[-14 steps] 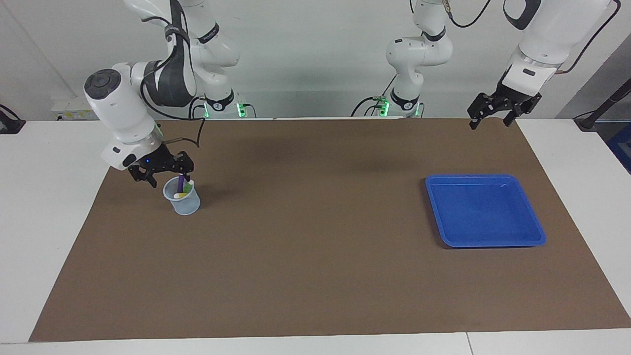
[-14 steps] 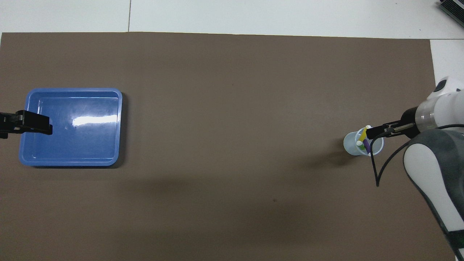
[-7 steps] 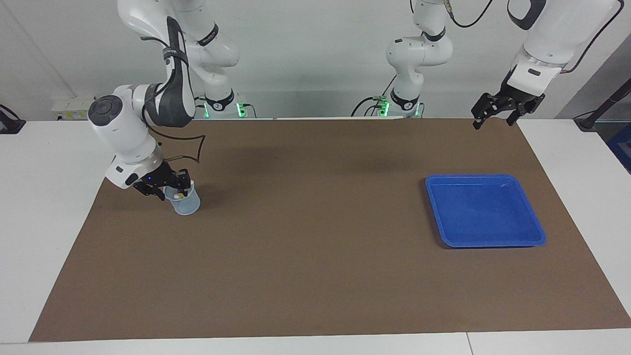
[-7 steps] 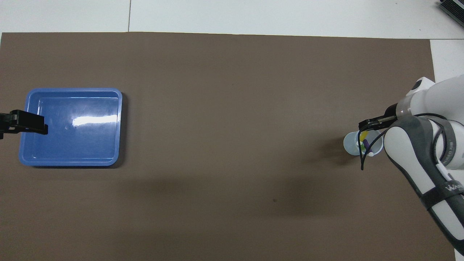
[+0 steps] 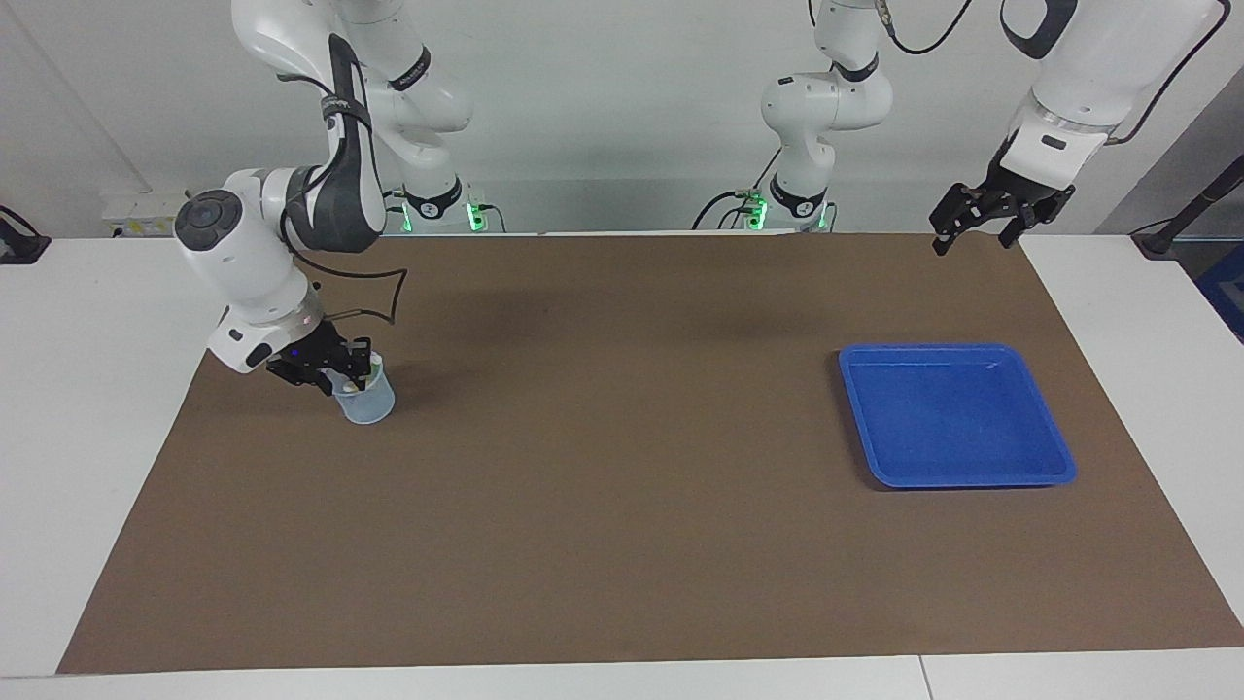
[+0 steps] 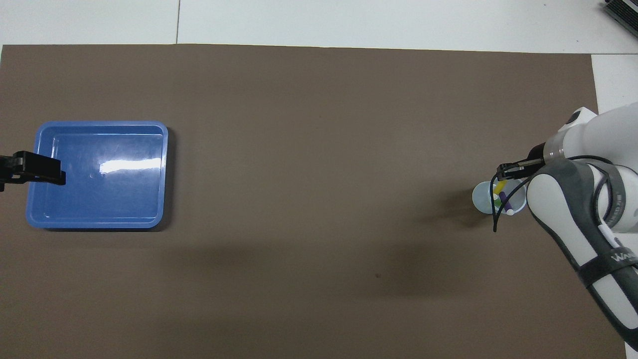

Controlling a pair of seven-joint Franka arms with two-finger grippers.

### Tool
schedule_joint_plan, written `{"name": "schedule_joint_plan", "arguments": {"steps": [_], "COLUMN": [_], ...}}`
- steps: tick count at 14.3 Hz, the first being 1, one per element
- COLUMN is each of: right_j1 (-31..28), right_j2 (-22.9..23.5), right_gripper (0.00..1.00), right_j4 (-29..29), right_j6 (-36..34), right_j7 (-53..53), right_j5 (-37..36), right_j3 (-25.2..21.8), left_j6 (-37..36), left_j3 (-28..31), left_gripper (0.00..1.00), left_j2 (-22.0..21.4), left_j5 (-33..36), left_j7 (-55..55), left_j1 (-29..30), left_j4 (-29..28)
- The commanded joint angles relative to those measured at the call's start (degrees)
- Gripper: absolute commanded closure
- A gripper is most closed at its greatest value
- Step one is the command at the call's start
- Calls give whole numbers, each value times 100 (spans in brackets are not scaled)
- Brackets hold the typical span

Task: Right arm passes pens to left for tray arrangement
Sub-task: 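Lower the right gripper into the cup and grasp the yellow pen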

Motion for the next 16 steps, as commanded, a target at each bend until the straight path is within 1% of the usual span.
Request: {"name": "schedule_joint_plan", "arguments": {"steps": [1,2,4,6,10,14,16], "right_j1": [-68,-68,-59,-68,-16,46,299], "right_j2": [-22,-22,-22,-13,-13,-84,-119], "right_gripper": [75,82,100,100,100,100,100], "right_j4": [-83,-83,-83,-5,566,1408,1822], "right_j6": [4,-5,-23,-197,-848,-1656,-1973], "right_j7": [92,92,74,39,-207,-751,-857], "right_j5": [42,42,42,51,43,-98,-387], "right_j3": [62,62,62,70,70,123,132], "left_j6": [-70,-70,-61,-61,-61,-35,-26], "left_j3": [40,40,23,22,22,22,22], "left_gripper": [0,0,0,0,0,0,0], "left_j2": [-54,-45,-54,-63,-54,-54,-63], "left_j5": [-1,-1,-1,-1,-1,-10,-10], "left_j7": [24,24,24,24,15,15,15], "left_j1": [-38,-47,-30,-21,-56,-30,-21], "left_j4": [-37,-37,-37,-37,-37,-37,-37]}}
